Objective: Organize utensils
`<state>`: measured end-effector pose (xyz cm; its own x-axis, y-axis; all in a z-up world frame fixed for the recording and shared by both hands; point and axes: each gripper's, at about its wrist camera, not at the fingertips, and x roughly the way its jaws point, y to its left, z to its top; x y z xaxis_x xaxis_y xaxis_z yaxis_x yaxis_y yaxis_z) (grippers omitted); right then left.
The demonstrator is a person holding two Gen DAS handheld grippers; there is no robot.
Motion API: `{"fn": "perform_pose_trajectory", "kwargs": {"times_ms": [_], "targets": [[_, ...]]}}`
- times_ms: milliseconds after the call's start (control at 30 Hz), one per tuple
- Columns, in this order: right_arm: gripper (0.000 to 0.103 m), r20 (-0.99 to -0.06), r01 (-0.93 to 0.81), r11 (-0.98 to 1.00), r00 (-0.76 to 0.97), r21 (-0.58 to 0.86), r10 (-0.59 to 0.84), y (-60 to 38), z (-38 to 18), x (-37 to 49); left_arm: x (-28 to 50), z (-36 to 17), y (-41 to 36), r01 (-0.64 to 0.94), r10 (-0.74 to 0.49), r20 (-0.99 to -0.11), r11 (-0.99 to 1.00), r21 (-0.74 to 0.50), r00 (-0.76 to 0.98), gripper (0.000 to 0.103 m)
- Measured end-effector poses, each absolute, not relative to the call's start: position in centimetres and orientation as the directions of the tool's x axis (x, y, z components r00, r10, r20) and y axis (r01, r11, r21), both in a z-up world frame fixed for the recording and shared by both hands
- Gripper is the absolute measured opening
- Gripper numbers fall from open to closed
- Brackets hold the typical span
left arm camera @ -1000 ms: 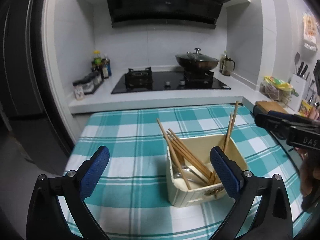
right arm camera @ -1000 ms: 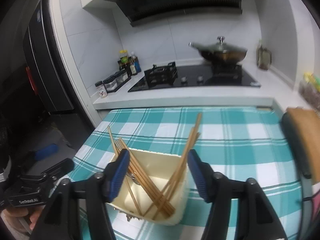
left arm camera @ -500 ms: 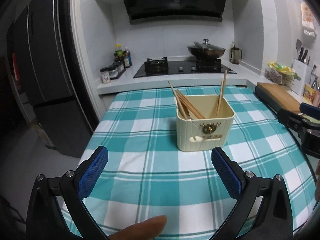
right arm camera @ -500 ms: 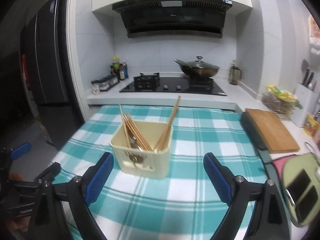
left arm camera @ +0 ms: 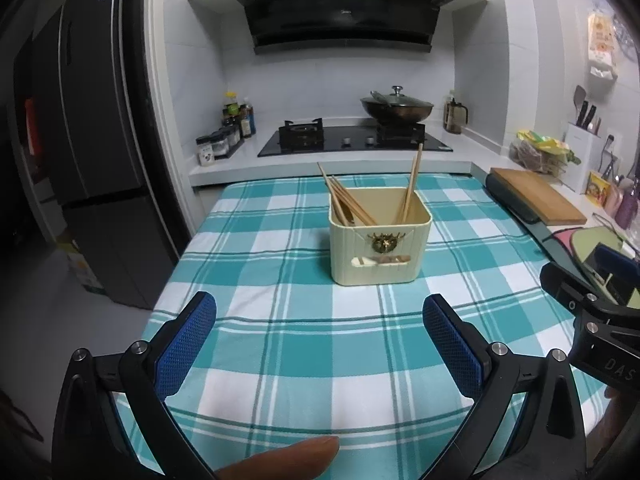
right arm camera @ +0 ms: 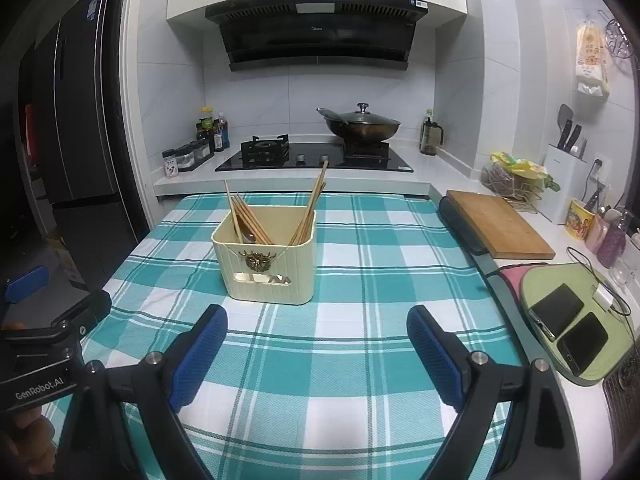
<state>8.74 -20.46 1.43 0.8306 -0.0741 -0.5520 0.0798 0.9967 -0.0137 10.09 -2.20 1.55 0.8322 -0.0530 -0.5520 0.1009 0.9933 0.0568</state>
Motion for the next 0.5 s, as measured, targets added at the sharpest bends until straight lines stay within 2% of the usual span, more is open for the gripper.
{"fn": "perform_pose_trajectory", "kwargs": {"times_ms": [500], "targets": [[0.093, -0.487, 0.102, 0.992, 0.865, -0.071, -0.124, -19.1, 3.2, 6.5, 8.7, 2.5, -1.4, 0.060, -0.026, -0.534, 0.997, 0.045, 0.845, 0.103]]}}
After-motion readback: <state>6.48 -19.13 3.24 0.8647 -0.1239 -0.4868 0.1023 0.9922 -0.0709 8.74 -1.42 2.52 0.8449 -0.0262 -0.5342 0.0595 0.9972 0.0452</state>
